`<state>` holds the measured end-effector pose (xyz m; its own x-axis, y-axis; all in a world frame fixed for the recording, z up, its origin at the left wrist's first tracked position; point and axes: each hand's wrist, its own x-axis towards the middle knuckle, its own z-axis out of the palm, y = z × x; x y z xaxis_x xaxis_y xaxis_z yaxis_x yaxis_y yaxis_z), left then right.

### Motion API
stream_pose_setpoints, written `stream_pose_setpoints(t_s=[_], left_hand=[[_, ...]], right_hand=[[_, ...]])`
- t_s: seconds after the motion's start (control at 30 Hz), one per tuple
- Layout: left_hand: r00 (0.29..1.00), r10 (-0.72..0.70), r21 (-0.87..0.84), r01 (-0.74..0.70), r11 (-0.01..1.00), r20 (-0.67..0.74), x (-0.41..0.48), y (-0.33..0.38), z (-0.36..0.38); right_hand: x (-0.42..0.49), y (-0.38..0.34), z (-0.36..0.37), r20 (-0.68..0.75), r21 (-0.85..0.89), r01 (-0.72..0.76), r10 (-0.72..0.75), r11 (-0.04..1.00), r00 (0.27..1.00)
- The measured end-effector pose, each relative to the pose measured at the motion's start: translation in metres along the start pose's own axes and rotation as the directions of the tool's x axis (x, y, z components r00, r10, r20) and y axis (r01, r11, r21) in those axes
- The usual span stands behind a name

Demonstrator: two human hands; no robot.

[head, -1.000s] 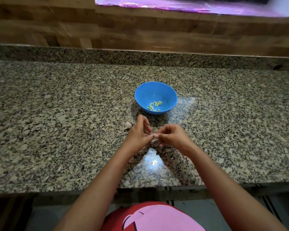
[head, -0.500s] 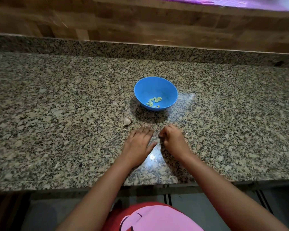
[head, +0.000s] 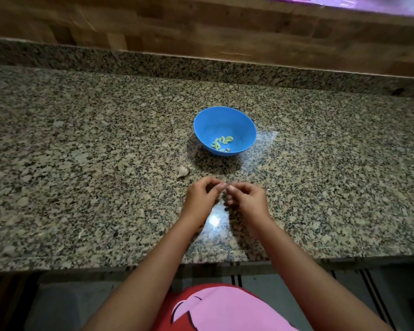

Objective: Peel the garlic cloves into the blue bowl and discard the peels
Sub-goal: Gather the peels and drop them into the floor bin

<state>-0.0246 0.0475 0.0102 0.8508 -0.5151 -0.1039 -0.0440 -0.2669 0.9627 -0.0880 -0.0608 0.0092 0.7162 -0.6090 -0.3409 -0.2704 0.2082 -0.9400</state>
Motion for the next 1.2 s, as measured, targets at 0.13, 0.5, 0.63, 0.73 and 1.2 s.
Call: stream_pose_setpoints(t_s=[0.13,0.5,0.63,0.73,1.2], left_hand=[[0.999,-0.048,-0.182,0.045,0.982,-0.013,0.003,0.011,0.004],[0.998,0.025,-0.301,-0.042,0.953,-0.060,0.011,0.024,-0.006],[0.997,0.027,-0.400,-0.053,0.915,-0.071,0.011,0.026,-0.007],[0.998,0.016,-0.398,-0.039,0.916,-0.062,0.012,0.027,-0.008],[0.991,0.060,-0.099,-0.048,0.994,0.122,0.005,0.006,0.006]], right_hand=[[-0.012,-0.007,0.015,0.012,0.420,-0.100,0.105,0.902,0.994],[-0.016,-0.037,0.000,0.247,0.438,-0.236,0.136,0.868,0.960],[-0.013,-0.042,-0.001,0.255,0.422,-0.223,0.121,0.879,0.959],[-0.013,-0.043,0.000,0.250,0.406,-0.208,0.110,0.890,0.962],[-0.001,-0.041,-0.003,0.050,0.571,-0.161,0.162,0.805,0.986]])
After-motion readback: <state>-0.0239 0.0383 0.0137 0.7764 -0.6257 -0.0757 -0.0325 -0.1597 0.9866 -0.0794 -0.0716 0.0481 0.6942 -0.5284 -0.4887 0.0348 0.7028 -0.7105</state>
